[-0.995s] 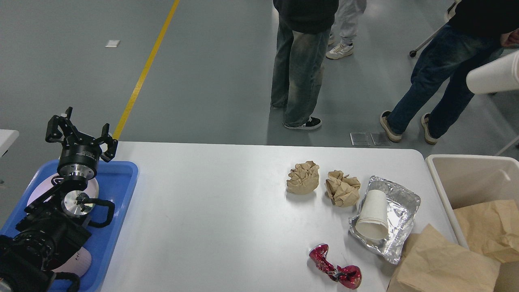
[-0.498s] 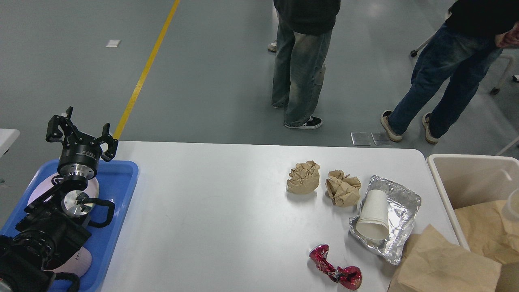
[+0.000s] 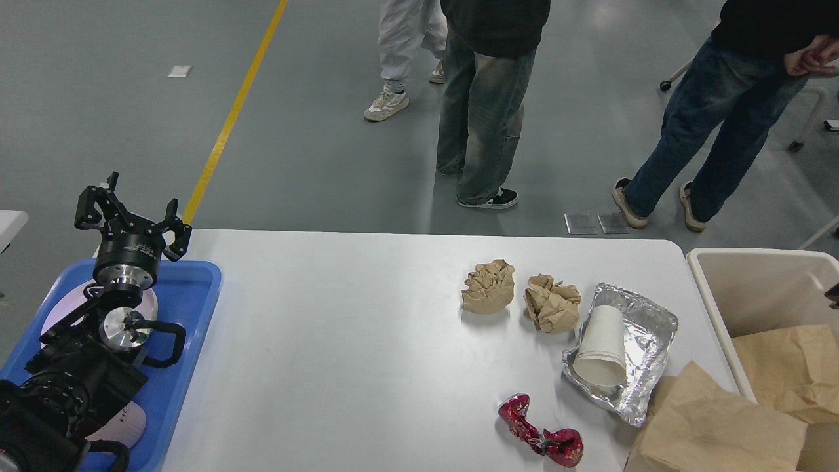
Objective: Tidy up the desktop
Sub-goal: 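Reach the right gripper to the second paper bag and grasp it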
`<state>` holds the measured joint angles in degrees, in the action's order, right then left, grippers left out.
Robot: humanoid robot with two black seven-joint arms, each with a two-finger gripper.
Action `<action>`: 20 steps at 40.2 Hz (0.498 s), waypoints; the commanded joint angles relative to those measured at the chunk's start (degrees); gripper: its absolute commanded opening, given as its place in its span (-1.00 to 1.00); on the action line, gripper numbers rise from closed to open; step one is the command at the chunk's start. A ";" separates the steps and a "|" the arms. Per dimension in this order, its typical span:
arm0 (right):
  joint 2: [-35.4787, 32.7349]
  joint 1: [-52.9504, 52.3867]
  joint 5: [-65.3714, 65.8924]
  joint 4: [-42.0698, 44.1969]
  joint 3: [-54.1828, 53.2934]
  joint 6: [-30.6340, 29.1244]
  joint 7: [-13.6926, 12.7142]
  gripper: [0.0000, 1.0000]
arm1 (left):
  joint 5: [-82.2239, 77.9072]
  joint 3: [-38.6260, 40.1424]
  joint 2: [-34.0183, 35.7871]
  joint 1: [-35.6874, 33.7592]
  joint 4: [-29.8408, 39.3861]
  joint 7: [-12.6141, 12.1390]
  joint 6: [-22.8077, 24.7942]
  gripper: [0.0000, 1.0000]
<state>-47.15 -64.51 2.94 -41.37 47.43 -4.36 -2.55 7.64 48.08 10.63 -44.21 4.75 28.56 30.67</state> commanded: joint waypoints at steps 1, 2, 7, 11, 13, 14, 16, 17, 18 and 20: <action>-0.05 -8.68 0.48 -3.71 4.67 -3.36 -0.18 0.98 | 0.00 0.00 0.01 0.00 0.00 0.00 0.00 0.93; 0.13 -10.70 0.57 -4.59 6.17 -4.16 -0.18 0.98 | 0.00 0.00 0.01 0.00 0.00 0.00 0.00 0.93; 1.71 -24.94 0.66 -12.23 16.89 -10.21 -0.18 0.98 | 0.00 0.00 0.01 0.00 0.00 0.00 0.00 0.93; 3.46 -33.99 0.57 -16.98 21.99 -17.50 -0.18 0.98 | 0.00 0.00 0.01 0.00 0.00 0.00 0.00 0.93; 4.26 -38.56 0.57 -19.26 23.49 -21.89 -0.18 0.98 | 0.00 0.00 0.01 0.00 0.00 0.00 0.00 0.93; 4.61 -40.67 0.57 -20.40 23.84 -24.27 -0.18 0.98 | 0.00 0.00 0.01 0.00 0.00 0.00 0.00 0.93; 4.96 -47.00 0.57 -23.75 24.29 -31.56 -0.18 0.98 | 0.00 0.00 0.01 0.00 0.00 0.00 0.00 0.93; 5.14 -48.85 0.57 -24.80 24.29 -34.19 -0.18 0.98 | 0.00 0.00 0.01 0.00 0.00 0.00 0.00 0.93; 5.31 -50.52 0.57 -25.77 24.29 -36.74 -0.18 0.98 | 0.00 0.00 0.01 0.00 0.00 0.00 0.00 0.93; 6.10 -55.09 0.57 -28.84 24.20 -43.17 -0.09 0.98 | 0.00 0.00 0.01 0.00 0.00 0.00 0.00 0.93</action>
<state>-42.18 -111.16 3.56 -64.98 71.37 -36.03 -2.72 7.64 48.07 10.64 -44.20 4.75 28.56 30.67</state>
